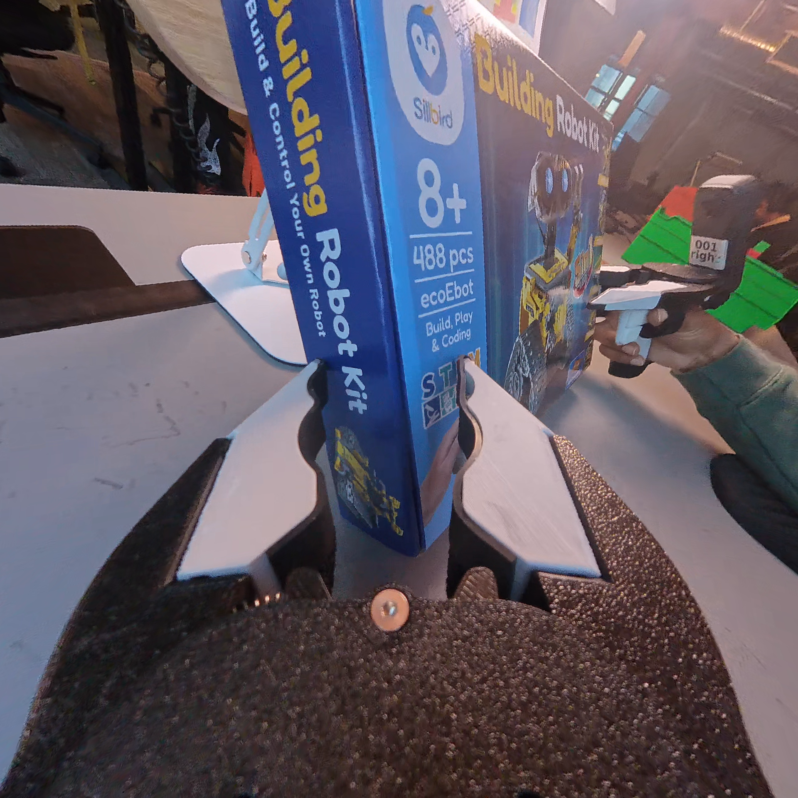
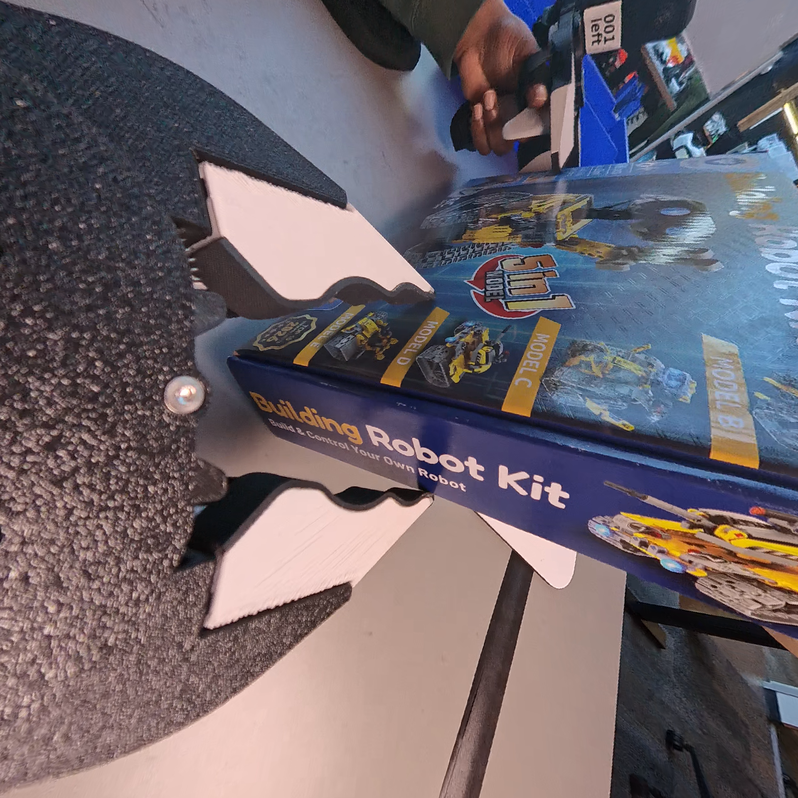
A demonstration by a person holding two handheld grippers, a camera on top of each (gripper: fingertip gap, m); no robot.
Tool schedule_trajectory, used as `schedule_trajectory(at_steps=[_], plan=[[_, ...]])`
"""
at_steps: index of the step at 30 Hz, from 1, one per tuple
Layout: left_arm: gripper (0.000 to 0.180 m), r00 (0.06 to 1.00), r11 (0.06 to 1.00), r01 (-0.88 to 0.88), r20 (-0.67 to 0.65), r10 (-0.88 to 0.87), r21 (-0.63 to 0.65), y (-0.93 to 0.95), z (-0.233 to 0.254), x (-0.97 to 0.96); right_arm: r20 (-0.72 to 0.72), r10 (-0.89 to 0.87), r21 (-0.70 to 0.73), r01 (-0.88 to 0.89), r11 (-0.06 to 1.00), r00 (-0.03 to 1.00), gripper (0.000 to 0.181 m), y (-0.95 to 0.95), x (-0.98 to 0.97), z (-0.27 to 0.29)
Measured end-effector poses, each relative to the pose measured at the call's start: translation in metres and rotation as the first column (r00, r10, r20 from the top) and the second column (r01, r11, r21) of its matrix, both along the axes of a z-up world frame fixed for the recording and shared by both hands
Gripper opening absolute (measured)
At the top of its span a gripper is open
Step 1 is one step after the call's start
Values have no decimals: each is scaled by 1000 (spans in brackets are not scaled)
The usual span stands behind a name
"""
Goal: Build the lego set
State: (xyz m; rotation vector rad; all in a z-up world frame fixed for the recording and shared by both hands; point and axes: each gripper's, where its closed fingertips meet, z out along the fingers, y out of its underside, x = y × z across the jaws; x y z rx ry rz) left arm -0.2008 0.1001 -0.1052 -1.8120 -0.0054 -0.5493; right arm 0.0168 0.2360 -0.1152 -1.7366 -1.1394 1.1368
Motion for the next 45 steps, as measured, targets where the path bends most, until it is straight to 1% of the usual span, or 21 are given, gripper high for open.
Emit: schedule_trajectory(at_steps=[2,3,5,7,10,12,14,16,18,19,22,24,26,28,36,39,45], plan=[[61,999,1000,2,-44,-2,2,-2,0,1,1,-4,26,4,1000,1000,84,1,1,1],[62,998,1000,1,-63,0,10,-3,1,2,4,-13,66,13,998,1000,81,2,3,4],[60,995,1000,-10,-103,13,26,-4,3,3,5,-41,155,40,987,999,68,3,7,14],[61,989,999,-17,-147,22,35,-5,4,4,15,-68,208,63,976,998,64,4,12,20],[61,984,999,-25,-177,32,41,-5,3,4,43,-65,216,54,975,997,64,-2,15,14],[62,984,999,-26,-177,33,40,-5,3,4,74,-102,257,80,963,992,68,-1,19,9],[68,974,998,-35,-222,45,50,-8,5,2,80,-178,349,139,927,981,70,1,28,17],[77,956,996,-48,-283,69,81,-15,13,1,70,-237,467,179,866,969,70,-10,36,32],[83,936,992,-52,-342,89,115,-28,21,4,94,-253,577,154,802,963,73,-33,40,34],[87,923,991,-46,-374,89,122,-35,21,8,114,-246,608,129,784,962,75,-47,41,30],[99,864,991,-38,-493,98,130,-55,14,24,123,-210,604,94,791,970,80,-86,38,16],[104,802,984,-23,-585,124,177,-65,13,37,127,-187,605,74,793,974,86,-102,36,10],[106,736,973,-12,-657,164,229,-72,18,47,108,-184,640,73,764,977,86,-111,35,14],[105,694,965,-16,-692,199,262,-75,22,51,90,-185,658,81,748,979,85,-117,34,17],[105,709,976,-87,-677,200,198,-82,10,54,82,-221,609,127,783,972,86,-119,34,9],[105,739,983,-98,-651,177,156,-83,1,57,80,-229,576,143,805,970,86,-115,33,5],[105,762,989,-107,-631,147,101,-77,-16,49,63,-247,510,181,841,967,86,-98,38,-2]])
